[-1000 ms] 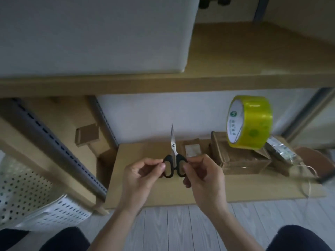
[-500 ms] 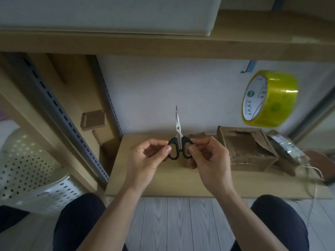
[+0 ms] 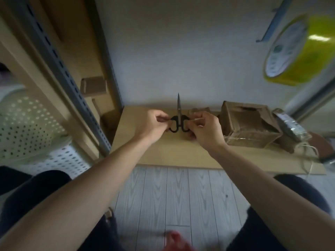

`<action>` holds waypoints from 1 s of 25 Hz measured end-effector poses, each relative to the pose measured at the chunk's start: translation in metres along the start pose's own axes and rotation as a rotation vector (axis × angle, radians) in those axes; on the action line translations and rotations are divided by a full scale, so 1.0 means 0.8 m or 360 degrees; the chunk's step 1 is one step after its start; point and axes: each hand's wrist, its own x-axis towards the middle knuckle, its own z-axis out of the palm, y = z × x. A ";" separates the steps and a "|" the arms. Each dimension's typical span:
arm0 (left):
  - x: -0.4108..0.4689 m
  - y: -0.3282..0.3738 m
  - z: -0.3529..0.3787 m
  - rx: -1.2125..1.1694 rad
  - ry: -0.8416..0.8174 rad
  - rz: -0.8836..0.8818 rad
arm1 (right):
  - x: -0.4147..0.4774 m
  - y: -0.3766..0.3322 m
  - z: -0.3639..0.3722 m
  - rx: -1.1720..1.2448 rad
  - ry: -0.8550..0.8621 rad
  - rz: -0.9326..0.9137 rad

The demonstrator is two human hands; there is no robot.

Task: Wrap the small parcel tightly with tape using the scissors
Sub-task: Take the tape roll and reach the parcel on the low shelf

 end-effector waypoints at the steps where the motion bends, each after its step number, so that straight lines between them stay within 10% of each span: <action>1: 0.013 -0.025 0.001 0.0091 0.0014 -0.0037 | 0.012 0.016 0.018 -0.0007 -0.0036 0.0058; 7: 0.063 -0.167 0.047 0.0019 -0.0100 -0.0633 | 0.053 0.138 0.088 -0.0399 -0.0133 0.0351; 25: 0.098 -0.221 0.111 0.0070 -0.0175 -0.0315 | 0.093 0.202 0.081 -0.0777 -0.0421 0.0439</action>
